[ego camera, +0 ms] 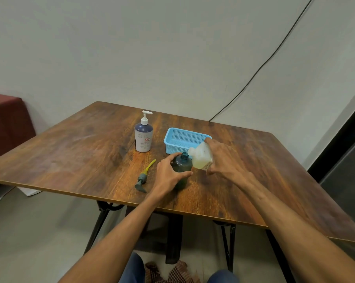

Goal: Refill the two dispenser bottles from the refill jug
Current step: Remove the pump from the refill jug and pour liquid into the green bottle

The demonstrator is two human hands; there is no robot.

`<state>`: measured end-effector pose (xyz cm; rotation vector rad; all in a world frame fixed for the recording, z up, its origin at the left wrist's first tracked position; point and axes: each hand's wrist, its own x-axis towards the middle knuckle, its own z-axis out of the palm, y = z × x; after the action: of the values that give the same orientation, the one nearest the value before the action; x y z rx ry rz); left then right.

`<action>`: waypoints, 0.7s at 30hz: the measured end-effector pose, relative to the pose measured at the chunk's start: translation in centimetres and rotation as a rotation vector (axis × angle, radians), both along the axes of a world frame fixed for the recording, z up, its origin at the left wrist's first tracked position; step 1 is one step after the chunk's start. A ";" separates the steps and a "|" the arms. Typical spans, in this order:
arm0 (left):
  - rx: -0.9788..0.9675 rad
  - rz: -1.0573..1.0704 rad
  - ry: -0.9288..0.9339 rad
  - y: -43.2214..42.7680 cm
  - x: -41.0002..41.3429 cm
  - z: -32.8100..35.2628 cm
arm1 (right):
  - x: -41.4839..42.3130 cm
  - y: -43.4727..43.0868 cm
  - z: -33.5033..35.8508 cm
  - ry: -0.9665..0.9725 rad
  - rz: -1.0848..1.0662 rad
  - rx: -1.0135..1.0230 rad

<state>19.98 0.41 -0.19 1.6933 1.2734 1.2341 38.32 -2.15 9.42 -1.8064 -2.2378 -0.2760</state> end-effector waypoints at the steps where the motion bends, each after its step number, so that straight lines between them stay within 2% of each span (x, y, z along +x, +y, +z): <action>1: 0.000 0.000 0.002 0.0 0.0 0.0 | 0.0 0.1 0.0 -0.012 0.000 0.001; 21: 0.019 0.000 0.017 -0.3 -0.1 0.6 | 0.0 0.4 0.5 -0.065 0.019 0.008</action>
<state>19.92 0.12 0.42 1.7208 1.2761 1.2379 38.29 -1.76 9.91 -1.7962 -2.2930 -0.3449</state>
